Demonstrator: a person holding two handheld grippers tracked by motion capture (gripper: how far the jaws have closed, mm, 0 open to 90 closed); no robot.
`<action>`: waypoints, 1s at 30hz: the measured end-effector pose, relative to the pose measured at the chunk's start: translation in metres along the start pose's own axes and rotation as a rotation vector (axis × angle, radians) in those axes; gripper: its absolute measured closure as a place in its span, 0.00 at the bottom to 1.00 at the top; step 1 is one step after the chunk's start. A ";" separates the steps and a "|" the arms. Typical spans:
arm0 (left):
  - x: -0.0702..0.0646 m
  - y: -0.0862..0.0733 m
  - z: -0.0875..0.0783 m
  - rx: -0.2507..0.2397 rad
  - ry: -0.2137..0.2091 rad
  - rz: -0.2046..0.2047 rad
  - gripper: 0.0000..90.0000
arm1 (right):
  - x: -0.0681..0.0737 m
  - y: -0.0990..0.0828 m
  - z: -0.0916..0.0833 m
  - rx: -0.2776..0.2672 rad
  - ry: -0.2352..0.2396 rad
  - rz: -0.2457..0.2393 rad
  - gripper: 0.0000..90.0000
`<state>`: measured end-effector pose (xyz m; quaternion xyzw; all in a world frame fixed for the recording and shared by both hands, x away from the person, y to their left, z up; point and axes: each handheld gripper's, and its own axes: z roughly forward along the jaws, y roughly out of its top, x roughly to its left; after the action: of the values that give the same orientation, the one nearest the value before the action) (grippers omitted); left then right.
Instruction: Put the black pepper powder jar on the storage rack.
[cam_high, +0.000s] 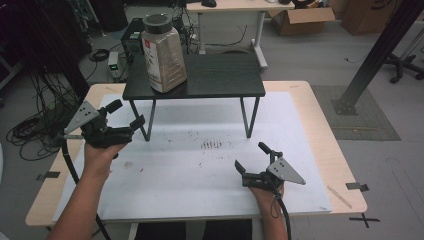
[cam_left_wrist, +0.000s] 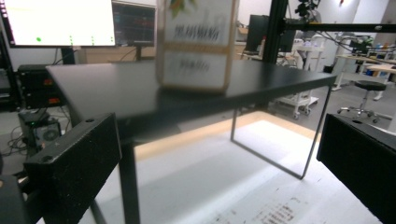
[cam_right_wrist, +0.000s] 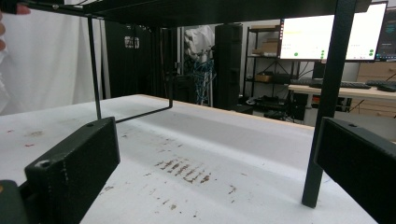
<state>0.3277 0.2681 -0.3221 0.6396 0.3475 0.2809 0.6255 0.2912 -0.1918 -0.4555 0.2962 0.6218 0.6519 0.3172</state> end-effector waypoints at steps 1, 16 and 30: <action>0.001 -0.004 0.000 0.001 0.002 0.001 0.00 | 0.000 0.000 0.000 0.002 0.001 0.000 0.00; 0.005 -0.053 -0.010 0.014 0.046 0.040 0.00 | 0.000 0.000 0.000 0.007 0.004 -0.004 0.00; 0.008 -0.101 -0.016 0.029 0.064 0.058 0.00 | 0.001 0.000 0.000 0.005 0.004 -0.006 0.00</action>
<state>0.3104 0.2815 -0.4220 0.6490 0.3530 0.3142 0.5962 0.2910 -0.1912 -0.4554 0.2940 0.6251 0.6498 0.3171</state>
